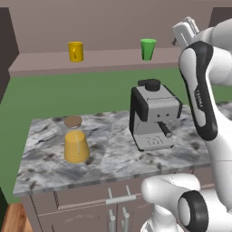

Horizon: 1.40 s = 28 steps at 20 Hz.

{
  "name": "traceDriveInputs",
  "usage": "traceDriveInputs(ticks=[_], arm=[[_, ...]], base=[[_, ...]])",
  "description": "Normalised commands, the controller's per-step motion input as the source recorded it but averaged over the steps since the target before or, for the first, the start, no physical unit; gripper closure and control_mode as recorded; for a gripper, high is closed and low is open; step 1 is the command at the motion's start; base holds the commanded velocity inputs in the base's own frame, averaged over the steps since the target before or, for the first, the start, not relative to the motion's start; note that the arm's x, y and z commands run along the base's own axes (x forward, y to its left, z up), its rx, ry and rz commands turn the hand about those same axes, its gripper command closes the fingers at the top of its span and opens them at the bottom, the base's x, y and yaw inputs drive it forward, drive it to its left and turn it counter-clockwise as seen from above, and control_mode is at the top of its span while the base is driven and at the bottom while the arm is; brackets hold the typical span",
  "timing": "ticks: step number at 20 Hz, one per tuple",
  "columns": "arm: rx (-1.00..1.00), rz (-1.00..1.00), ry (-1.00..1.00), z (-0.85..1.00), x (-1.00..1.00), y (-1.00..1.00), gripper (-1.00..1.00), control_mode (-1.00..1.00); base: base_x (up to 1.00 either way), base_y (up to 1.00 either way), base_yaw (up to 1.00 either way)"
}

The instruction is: There is a tray on the dining counter. Grab the cup, mug, and pitcher and place them on the tray. The pitcher may be placed next to the tray if it cannot fit the tray.

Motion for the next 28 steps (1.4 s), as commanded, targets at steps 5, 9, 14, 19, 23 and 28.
traceDriveInputs(ticks=[5, 9, 14, 19, 23, 28], arm=[[0.17, -0.13, -0.02, 0.0, 0.24, 0.0, -1.0, -1.0], [0.17, -0.07, 0.0, 0.0, 0.22, 0.0, -1.0, -1.0], [0.16, -0.03, 0.0, 0.0, 0.13, -0.14, -1.0, -1.0], [0.05, 0.0, 0.0, 0.0, 0.22, -0.13, -1.0, -1.0], [0.01, 0.0, 0.02, 0.0, 0.27, -0.05, -1.0, -1.0], [0.0, 0.0, 0.07, 0.0, 0.27, 0.0, -1.0, -1.0]], base=[[0.0, 0.0, 0.0], [0.0, 0.0, 0.0], [0.0, 0.0, 0.0], [0.0, 0.0, 0.0], [0.0, 0.0, 0.0], [0.0, 0.0, 0.0]])
